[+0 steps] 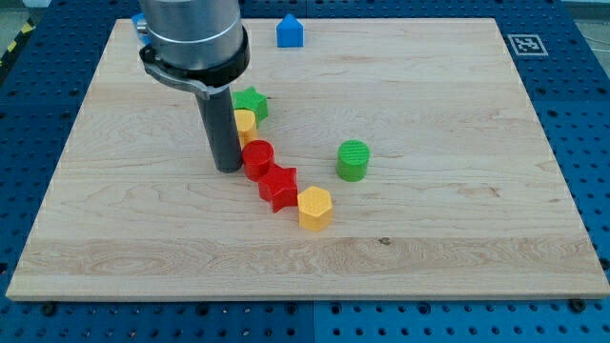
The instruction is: Move red circle towards up
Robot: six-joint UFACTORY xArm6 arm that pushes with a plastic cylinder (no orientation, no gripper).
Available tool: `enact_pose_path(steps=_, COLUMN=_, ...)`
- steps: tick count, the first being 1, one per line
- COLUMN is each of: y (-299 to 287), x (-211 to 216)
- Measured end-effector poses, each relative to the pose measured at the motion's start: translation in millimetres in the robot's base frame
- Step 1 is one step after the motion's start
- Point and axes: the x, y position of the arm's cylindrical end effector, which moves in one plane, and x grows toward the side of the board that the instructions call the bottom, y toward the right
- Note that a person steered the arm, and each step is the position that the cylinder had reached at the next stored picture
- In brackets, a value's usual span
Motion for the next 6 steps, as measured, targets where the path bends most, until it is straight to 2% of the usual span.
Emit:
enact_pose_path(steps=1, y=12.2, x=12.0)
enact_pose_path(steps=3, y=75.5, x=1.0)
enact_pose_path(steps=4, y=106.0, x=-18.6)
enact_pose_path(steps=6, y=127.4, x=-68.6)
